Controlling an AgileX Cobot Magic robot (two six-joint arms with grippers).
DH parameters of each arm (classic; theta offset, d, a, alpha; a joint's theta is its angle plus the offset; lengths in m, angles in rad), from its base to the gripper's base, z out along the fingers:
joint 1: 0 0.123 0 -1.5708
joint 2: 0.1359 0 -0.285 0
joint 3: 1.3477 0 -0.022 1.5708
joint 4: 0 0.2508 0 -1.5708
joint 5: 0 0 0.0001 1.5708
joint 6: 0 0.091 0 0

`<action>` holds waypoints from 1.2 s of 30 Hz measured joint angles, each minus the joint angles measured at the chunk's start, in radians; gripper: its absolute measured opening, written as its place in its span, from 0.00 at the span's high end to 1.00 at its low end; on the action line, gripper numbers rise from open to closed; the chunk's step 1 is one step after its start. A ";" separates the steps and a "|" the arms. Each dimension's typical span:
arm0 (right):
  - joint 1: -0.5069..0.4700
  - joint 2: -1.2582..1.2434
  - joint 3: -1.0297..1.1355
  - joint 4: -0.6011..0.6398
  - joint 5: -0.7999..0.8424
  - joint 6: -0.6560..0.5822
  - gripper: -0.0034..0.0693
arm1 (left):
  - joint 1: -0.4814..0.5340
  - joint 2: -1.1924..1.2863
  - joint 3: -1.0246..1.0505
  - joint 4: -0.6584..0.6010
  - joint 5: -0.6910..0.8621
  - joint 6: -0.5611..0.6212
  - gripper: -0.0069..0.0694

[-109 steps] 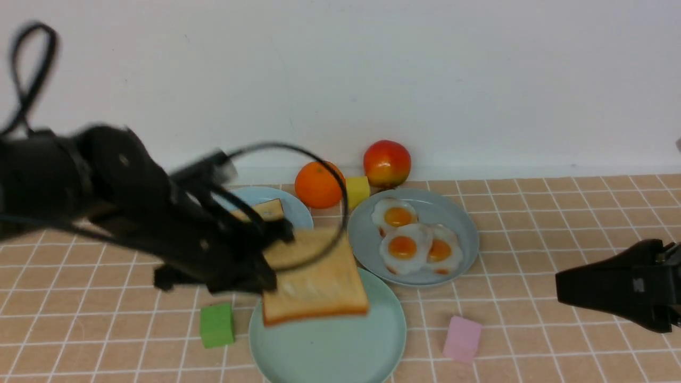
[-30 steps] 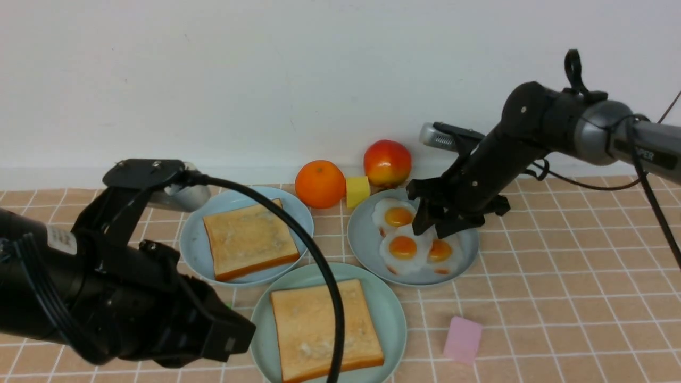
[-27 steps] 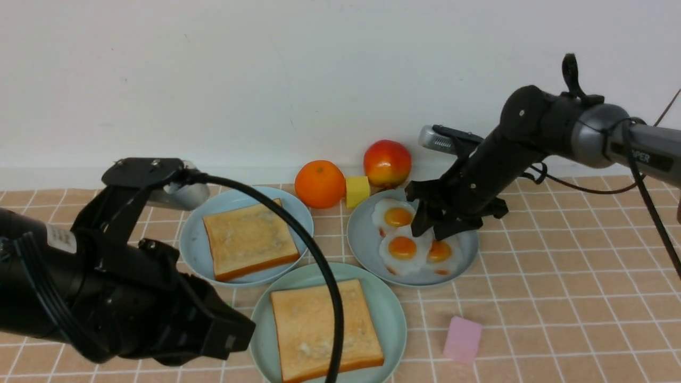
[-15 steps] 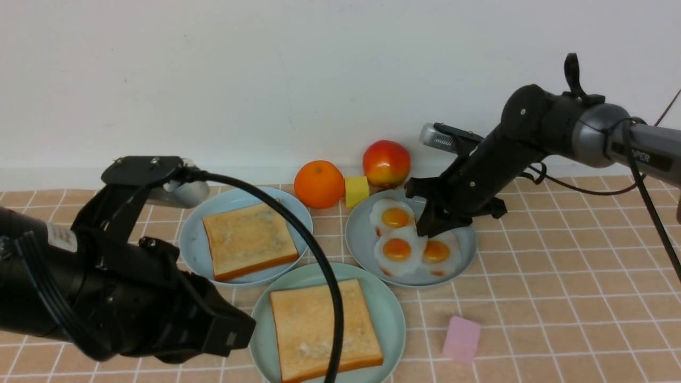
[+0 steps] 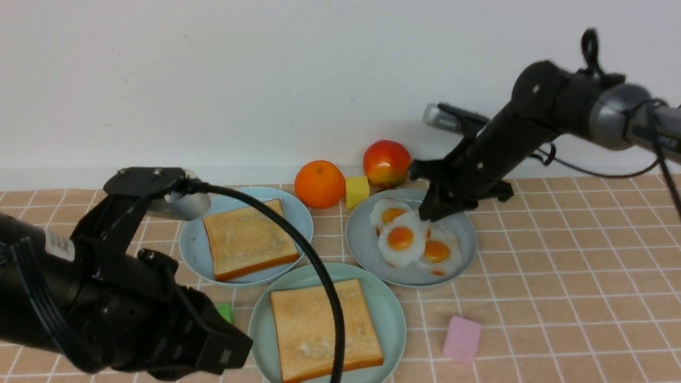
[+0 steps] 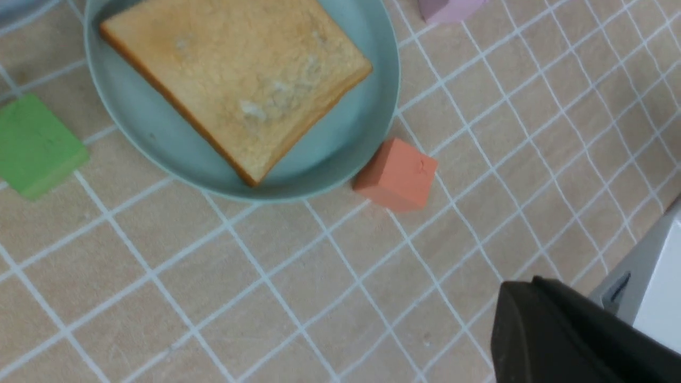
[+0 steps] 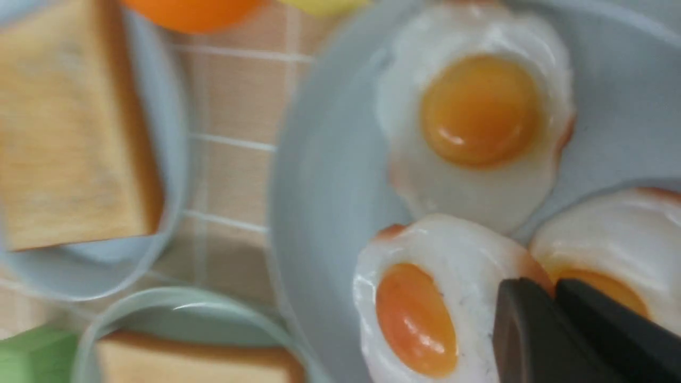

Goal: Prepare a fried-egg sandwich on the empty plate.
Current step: Use the right arm to grab a fried egg, then use the right arm to place the fried egg on the slice of bread in the middle

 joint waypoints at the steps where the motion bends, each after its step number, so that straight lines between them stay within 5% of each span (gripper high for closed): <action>1: 0.000 -0.018 0.000 0.000 0.006 -0.001 0.88 | 0.000 0.000 0.000 0.001 0.014 0.000 0.92; 11: 0.000 -0.192 0.100 0.068 0.086 -0.075 0.88 | 0.000 -0.025 0.000 0.102 0.060 -0.097 0.91; 16: 0.000 -0.265 0.320 0.208 0.034 -0.201 0.88 | 0.000 -0.117 0.000 0.282 0.066 -0.239 0.90; 23: 0.020 -0.290 0.523 0.567 -0.018 -0.509 0.88 | 0.000 -0.316 0.000 0.489 0.080 -0.458 0.90; 36: 0.210 -0.212 0.531 0.609 -0.117 -0.568 0.88 | 0.000 -0.472 0.000 0.520 0.114 -0.494 0.88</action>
